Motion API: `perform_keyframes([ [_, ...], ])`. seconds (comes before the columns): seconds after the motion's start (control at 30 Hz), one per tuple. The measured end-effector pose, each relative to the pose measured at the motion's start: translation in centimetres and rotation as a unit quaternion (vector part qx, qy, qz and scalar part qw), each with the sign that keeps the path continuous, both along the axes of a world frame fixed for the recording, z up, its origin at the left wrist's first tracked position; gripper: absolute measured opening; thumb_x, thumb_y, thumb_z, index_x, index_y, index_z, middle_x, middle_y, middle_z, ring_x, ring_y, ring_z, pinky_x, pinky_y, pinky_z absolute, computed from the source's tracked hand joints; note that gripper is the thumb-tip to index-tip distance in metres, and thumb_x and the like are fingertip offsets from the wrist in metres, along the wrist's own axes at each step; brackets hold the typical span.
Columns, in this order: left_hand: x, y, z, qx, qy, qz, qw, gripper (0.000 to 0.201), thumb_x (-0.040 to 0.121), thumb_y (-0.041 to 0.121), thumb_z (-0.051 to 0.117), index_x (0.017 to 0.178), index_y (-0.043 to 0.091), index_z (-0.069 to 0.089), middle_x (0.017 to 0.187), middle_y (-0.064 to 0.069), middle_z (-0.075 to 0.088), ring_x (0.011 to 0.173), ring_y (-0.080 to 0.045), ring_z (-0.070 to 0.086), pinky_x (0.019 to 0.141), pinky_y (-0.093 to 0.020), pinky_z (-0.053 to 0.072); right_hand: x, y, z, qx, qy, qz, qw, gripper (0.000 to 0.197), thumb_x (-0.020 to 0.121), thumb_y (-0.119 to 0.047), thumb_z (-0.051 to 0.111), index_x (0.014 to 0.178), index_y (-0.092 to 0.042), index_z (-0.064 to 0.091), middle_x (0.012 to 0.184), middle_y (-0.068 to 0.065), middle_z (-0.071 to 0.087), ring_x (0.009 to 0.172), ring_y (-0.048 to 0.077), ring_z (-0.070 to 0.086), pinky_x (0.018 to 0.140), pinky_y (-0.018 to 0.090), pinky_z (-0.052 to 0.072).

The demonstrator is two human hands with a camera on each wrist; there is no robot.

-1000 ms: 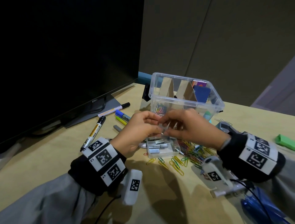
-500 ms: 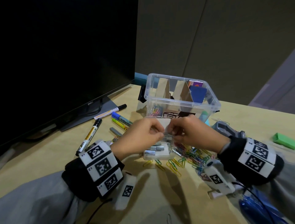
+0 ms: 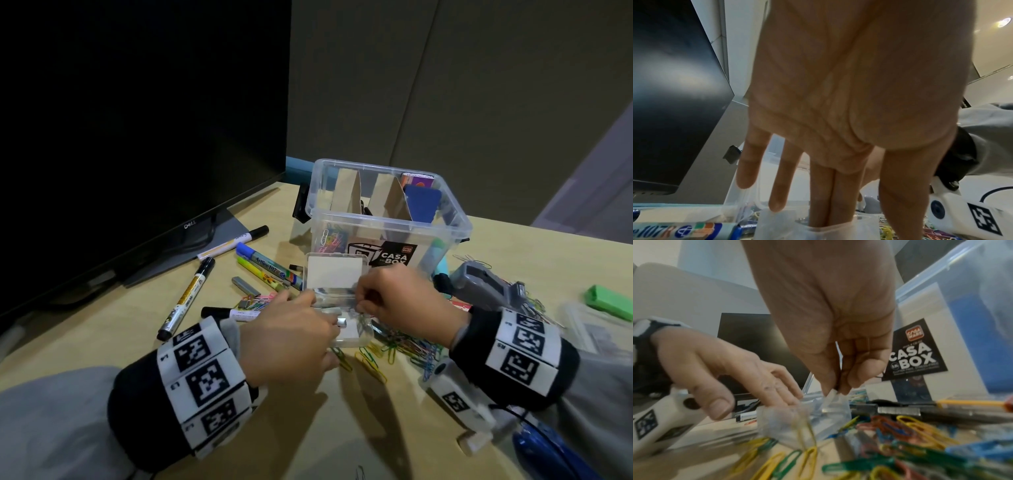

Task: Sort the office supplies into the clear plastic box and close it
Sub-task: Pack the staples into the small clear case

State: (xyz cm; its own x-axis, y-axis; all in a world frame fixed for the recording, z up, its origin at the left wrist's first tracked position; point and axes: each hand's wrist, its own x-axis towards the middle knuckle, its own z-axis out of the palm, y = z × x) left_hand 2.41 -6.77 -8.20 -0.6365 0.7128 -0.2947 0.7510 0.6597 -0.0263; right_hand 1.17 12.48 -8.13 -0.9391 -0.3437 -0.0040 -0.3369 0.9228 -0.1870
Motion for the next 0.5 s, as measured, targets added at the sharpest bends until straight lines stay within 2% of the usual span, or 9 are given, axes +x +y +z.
perform_keyframes([
  [0.1, -0.1, -0.2, -0.1, 0.006, 0.001, 0.004, 1.0, 0.038, 0.099, 0.048, 0.04, 0.124, 0.025, 0.055, 0.133, 0.01, 0.053, 0.124, -0.021, 0.034, 0.097, -0.042, 0.031, -0.1, -0.5, -0.4, 0.006, 0.005, -0.022, 1.0, 0.005, 0.088, -0.026, 0.067, 0.085, -0.022, 0.068, 0.085, -0.004, 0.068, 0.081, 0.016, 0.063, 0.075, 0.036, 0.053],
  [0.23, -0.3, -0.2, -0.3, 0.01, 0.002, -0.002, 1.0, 0.037, 0.098, 0.049, 0.042, 0.124, 0.027, 0.055, 0.131, 0.011, 0.054, 0.122, -0.021, 0.035, 0.097, -0.042, 0.034, 0.0, -1.0, -0.6, 0.01, 0.015, -0.023, 1.0, 0.006, 0.087, -0.029, 0.067, 0.083, -0.024, 0.066, 0.089, -0.005, 0.068, 0.083, 0.015, 0.062, 0.075, 0.036, 0.053],
  [0.5, -0.3, -0.3, 0.0, 0.005, -0.001, -0.007, 1.0, 0.037, 0.099, 0.049, 0.041, 0.125, 0.027, 0.055, 0.128, 0.01, 0.055, 0.112, -0.019, 0.034, 0.091, -0.039, 0.032, -0.3, -1.2, -0.4, 0.041, 0.01, -0.04, 0.998, 0.011, 0.085, -0.035, 0.07, 0.082, -0.024, 0.066, 0.088, -0.008, 0.066, 0.081, 0.013, 0.061, 0.072, 0.034, 0.055],
])
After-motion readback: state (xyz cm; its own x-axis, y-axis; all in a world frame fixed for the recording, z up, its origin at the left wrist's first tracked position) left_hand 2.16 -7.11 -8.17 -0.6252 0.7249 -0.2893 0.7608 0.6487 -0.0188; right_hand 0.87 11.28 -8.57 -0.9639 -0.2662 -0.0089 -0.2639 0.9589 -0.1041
